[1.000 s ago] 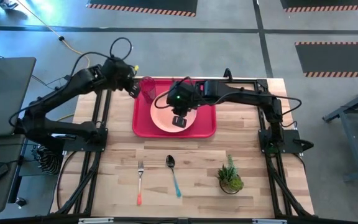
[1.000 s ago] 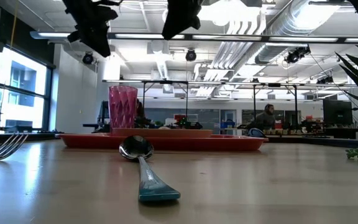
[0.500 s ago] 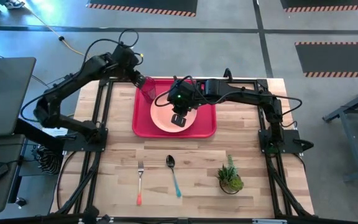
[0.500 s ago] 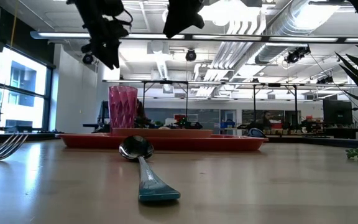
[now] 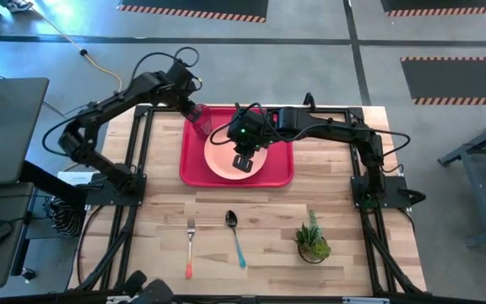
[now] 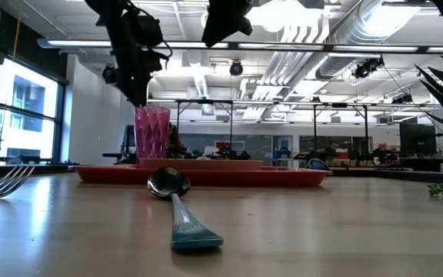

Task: Pick and place plate/cup/fork/spoon on tray
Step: Adjust the red cup on the red tray

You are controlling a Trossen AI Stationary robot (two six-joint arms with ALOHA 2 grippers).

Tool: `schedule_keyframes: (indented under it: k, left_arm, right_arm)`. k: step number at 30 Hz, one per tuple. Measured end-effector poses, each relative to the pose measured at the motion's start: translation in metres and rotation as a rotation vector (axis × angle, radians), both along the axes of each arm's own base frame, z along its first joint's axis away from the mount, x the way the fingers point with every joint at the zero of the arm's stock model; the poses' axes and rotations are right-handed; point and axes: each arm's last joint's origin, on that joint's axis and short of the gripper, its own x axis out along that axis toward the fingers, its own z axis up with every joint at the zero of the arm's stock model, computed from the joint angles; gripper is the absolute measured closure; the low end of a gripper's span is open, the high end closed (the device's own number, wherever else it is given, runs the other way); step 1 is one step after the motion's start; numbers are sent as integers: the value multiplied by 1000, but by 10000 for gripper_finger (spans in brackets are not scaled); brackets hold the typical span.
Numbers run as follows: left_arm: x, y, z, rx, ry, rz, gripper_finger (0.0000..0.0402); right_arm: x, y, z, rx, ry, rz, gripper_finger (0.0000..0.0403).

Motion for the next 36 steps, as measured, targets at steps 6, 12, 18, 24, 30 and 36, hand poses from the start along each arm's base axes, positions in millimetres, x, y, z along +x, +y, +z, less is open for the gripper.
schedule_keyframes:
  k: [6, 12, 18, 24, 30, 36]
  left_arm:
    - [4, 5, -9, -16, 28, 4, 279]
    - [9, 10, -19, -39, 49, 8, 281]
    - [9, 12, -18, -15, 38, 21, 309]
    - [8, 12, -18, -8, 47, 27, 366]
    - [8, 13, -17, -2, 51, 29, 396]
    - [7, 14, -17, 24, 79, 48, 391]
  right_arm:
    - [0, 0, 0, -1, 0, 2, 327]
    - [0, 0, 0, -1, 0, 2, 327]
    - [0, 0, 0, -1, 0, 2, 327]
    - [0, 0, 0, -12, 3, 17, 327]
    - [0, -1, 0, -17, 5, 21, 327]
    - [0, -1, 0, -17, 5, 21, 327]
